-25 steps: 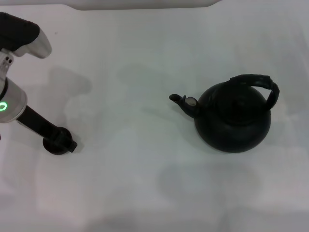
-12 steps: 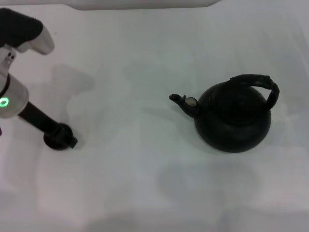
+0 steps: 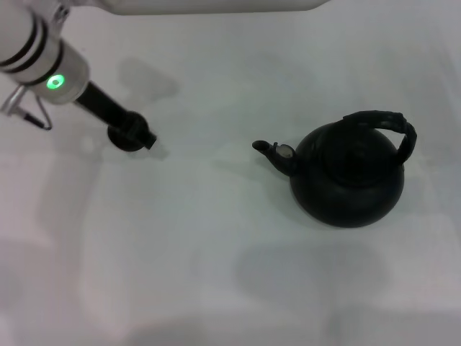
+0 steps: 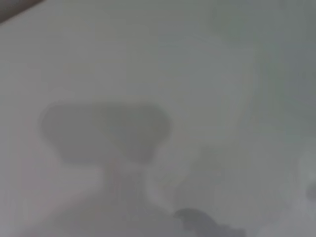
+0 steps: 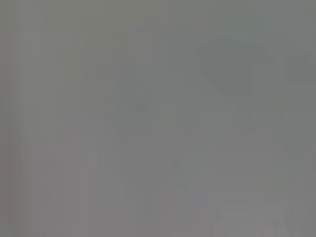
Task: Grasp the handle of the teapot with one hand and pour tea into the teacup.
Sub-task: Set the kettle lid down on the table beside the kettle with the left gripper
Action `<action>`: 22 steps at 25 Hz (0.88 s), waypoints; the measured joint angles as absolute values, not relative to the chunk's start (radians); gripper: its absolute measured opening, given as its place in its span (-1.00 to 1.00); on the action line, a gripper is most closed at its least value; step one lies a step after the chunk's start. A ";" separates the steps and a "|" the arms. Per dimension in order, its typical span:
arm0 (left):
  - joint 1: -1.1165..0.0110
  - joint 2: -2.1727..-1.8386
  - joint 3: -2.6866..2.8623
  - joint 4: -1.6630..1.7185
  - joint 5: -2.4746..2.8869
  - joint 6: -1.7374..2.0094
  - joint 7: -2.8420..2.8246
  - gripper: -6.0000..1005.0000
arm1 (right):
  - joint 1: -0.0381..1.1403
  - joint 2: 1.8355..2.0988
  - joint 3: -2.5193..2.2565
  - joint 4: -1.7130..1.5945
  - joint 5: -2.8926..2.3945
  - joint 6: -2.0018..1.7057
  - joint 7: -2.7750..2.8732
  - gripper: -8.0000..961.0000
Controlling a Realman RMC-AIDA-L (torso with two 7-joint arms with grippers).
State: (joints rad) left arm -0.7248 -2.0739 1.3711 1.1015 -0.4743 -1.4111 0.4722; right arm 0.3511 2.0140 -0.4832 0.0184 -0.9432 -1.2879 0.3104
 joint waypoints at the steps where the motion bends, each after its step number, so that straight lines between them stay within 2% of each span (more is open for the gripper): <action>1: -0.744 -2.074 1.373 1.078 -0.473 -1.402 0.466 0.41 | 0.352 2.014 -0.486 0.019 -0.945 -1.288 0.316 0.81; 3: -0.815 -2.075 1.379 0.995 -0.472 -1.364 0.458 0.41 | 0.353 2.014 -0.490 0.019 -0.948 -1.289 0.331 0.81; 6: -0.845 -2.077 1.386 0.959 -0.476 -1.338 0.460 0.41 | 0.353 2.015 -0.491 0.018 -0.949 -1.294 0.340 0.81; 22: -0.949 -2.083 1.597 0.847 -0.689 -1.261 0.473 0.41 | 0.353 2.016 -0.491 0.021 -0.950 -1.304 0.341 0.81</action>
